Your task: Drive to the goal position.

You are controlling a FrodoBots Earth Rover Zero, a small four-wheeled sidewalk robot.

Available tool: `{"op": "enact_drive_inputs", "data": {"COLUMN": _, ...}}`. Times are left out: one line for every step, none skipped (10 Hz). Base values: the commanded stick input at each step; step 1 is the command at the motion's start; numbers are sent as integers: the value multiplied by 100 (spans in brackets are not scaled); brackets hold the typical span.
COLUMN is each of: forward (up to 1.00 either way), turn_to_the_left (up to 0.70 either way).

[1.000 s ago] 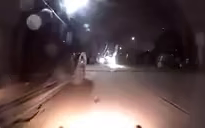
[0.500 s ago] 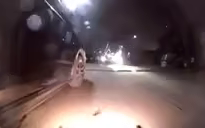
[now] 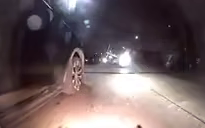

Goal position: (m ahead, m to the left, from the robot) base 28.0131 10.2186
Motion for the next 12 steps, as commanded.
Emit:
{"op": "enact_drive_inputs", "data": {"forward": 70, "turn_to_the_left": 0}}
{"op": "enact_drive_inputs", "data": {"forward": 70, "turn_to_the_left": 0}}
{"op": "enact_drive_inputs", "data": {"forward": 70, "turn_to_the_left": 0}}
{"op": "enact_drive_inputs", "data": {"forward": 70, "turn_to_the_left": 0}}
{"op": "enact_drive_inputs", "data": {"forward": 70, "turn_to_the_left": 0}}
{"op": "enact_drive_inputs", "data": {"forward": 70, "turn_to_the_left": 0}}
{"op": "enact_drive_inputs", "data": {"forward": 70, "turn_to_the_left": 0}}
{"op": "enact_drive_inputs", "data": {"forward": 70, "turn_to_the_left": 0}}
{"op": "enact_drive_inputs", "data": {"forward": 70, "turn_to_the_left": 0}}
{"op": "enact_drive_inputs", "data": {"forward": 70, "turn_to_the_left": 0}}
{"op": "enact_drive_inputs", "data": {"forward": 70, "turn_to_the_left": 0}}
{"op": "enact_drive_inputs", "data": {"forward": 70, "turn_to_the_left": 0}}
